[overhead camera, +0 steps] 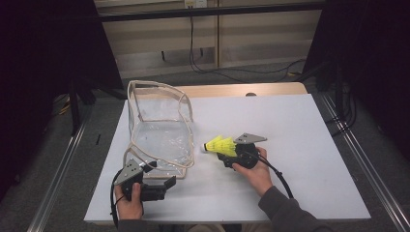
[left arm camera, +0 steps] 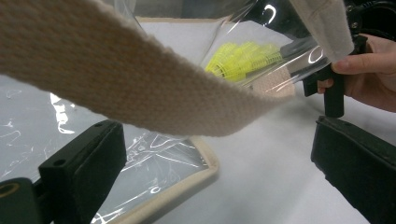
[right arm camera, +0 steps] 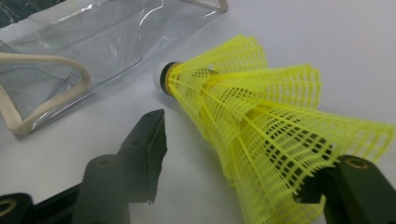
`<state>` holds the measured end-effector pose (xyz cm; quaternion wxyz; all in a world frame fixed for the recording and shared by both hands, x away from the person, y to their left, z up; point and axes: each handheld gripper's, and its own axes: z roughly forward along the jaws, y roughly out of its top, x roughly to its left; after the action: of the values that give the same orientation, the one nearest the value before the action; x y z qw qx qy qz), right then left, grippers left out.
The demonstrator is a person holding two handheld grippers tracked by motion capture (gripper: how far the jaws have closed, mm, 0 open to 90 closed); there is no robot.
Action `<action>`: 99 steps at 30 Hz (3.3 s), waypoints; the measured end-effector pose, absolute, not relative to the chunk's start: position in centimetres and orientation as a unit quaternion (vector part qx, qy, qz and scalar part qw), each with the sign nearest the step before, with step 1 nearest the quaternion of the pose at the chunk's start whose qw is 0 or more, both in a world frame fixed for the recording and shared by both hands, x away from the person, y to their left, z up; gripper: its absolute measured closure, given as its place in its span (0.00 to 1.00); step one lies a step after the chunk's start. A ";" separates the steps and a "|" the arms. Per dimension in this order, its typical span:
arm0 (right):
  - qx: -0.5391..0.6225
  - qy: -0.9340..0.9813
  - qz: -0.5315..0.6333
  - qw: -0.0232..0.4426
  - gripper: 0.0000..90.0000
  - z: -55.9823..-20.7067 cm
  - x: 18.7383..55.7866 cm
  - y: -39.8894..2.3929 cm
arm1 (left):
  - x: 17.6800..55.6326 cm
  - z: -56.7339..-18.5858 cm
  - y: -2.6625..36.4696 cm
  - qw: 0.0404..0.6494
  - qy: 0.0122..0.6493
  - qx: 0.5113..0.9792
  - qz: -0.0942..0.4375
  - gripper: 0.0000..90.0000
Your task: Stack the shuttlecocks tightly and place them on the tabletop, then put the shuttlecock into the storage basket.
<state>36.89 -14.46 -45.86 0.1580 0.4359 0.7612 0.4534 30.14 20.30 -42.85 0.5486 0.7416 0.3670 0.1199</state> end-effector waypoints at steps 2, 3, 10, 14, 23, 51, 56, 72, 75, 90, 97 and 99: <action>0.439 0.760 0.452 0.159 0.46 -45.8 37.0 -14.4 | 30.1 -42.8 20.3 0.549 0.367 0.741 0.120 0.04; 0.439 0.760 0.453 0.160 0.45 -45.9 37.0 -14.3 | 30.1 -42.8 20.3 0.548 0.367 0.742 0.121 0.04; 0.437 0.759 0.450 0.173 0.52 -45.9 37.1 -14.1 | 30.2 -42.9 20.3 0.549 0.368 0.740 0.120 0.04; 0.435 0.759 0.450 0.176 0.57 -45.8 37.2 -14.0 | 30.2 -42.9 20.3 0.550 0.368 0.740 0.119 0.04; 0.439 0.761 0.442 0.182 0.48 -45.8 37.4 -13.5 | 30.2 -43.0 20.3 0.549 0.367 0.742 0.119 0.04; 0.417 0.781 0.426 0.184 0.89 -45.4 38.2 -14.0 | 30.2 -43.0 20.4 0.549 0.370 0.740 0.121 0.04; 0.410 0.785 0.431 0.173 0.89 -45.2 38.2 -14.3 | 30.2 -43.0 20.5 0.548 0.369 0.740 0.122 0.04; 0.408 0.785 0.436 0.164 0.89 -43.8 38.0 -15.5 | 30.1 -42.8 20.6 0.548 0.370 0.740 0.123 0.04; 0.409 0.784 0.438 0.160 0.89 -43.4 37.9 -15.8 | 30.1 -42.9 20.5 0.549 0.370 0.739 0.122 0.04; 0.401 0.788 0.440 0.157 0.89 -41.2 37.5 -16.8 | 30.1 -43.0 20.4 0.549 0.369 0.741 0.121 0.04; 0.396 0.790 0.440 0.159 0.89 -39.5 37.5 -17.2 | 30.2 -43.0 20.3 0.549 0.368 0.741 0.120 0.04; 0.397 0.790 0.441 0.157 0.89 -39.1 37.5 -17.3 | 30.2 -42.9 20.4 0.548 0.369 0.741 0.120 0.04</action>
<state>37.50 -17.27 -39.13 0.1567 0.3966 0.7895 0.4414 30.20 20.38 -42.90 0.5482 0.7409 0.3688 0.1204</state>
